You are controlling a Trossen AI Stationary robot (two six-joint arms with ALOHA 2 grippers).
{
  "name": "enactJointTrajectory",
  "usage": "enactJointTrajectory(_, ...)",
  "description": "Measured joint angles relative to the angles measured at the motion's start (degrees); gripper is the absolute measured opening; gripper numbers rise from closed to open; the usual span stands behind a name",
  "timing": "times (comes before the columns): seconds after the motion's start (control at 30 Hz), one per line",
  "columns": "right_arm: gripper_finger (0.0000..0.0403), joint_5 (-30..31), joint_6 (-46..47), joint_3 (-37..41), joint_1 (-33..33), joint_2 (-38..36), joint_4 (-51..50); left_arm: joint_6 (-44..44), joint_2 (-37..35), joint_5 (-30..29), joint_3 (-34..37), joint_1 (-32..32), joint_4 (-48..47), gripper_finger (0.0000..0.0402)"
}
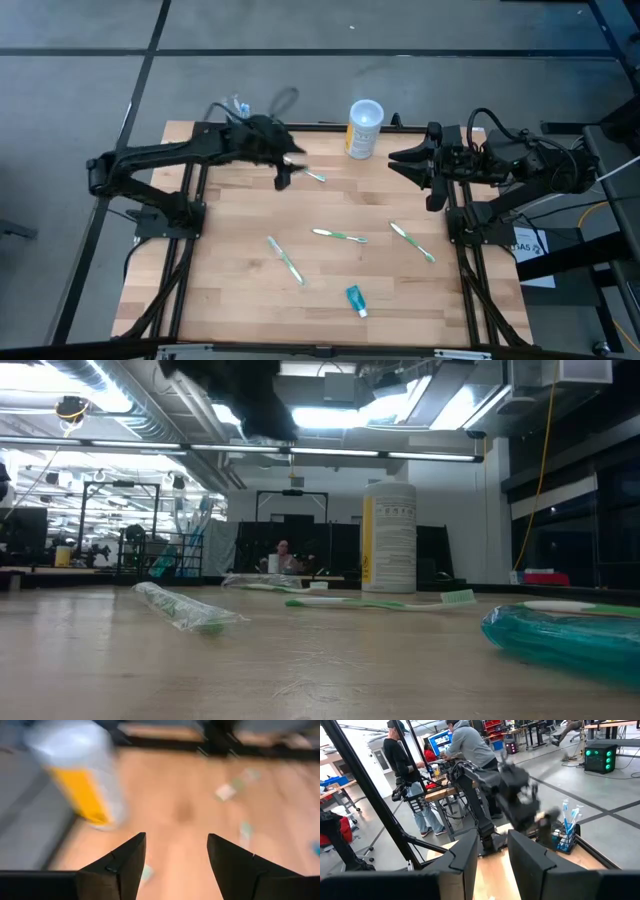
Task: Pick & Place toothbrushing station
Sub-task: Put the green toothbrush into the left section of the black organizer
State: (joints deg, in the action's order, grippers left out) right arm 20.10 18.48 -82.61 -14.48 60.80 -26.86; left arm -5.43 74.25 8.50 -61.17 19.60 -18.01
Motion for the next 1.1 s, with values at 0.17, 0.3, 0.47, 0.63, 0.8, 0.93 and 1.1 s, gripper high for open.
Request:
enactJointTrajectory(0.17, 0.011, 0.0, 0.8, 0.0, 0.0, 0.0, 0.3, -5.8, 10.2, 5.6, 0.0, -0.4, -7.0, 0.0203)
enactJointTrajectory(0.3, 0.011, 0.0, 2.0, 0.0, 0.0, 0.0, 0.3, -12.3, 16.3, 4.4, 0.0, -1.0, -8.5, 0.0203)
enactJointTrajectory(0.47, 0.011, 0.3, 2.1, 0.0, 0.0, 0.0, 0.3, -21.0, 22.9, 1.0, -4.2, -0.8, -9.2, 0.0203)
enactJointTrajectory(0.63, 0.011, 0.9, 2.1, 0.0, 0.0, 0.0, 0.2, -27.9, 30.8, 0.3, -12.2, 1.0, -9.3, 0.0203)
enactJointTrajectory(0.8, 0.011, 1.1, 2.1, 0.0, 0.0, 0.0, 0.2, -29.9, 38.0, 0.7, -17.5, 2.3, -14.4, 0.0202)
enactJointTrajectory(0.93, 0.011, 1.7, 2.6, 0.0, -0.8, 0.0, 0.2, -31.8, 39.9, -0.1, -17.5, 2.6, -14.3, 0.0196)
enactJointTrajectory(1.1, 0.011, 3.9, 2.3, 0.0, -2.3, 0.0, 0.2, -32.0, 40.1, -1.0, -17.6, 2.8, -11.0, 0.0189)
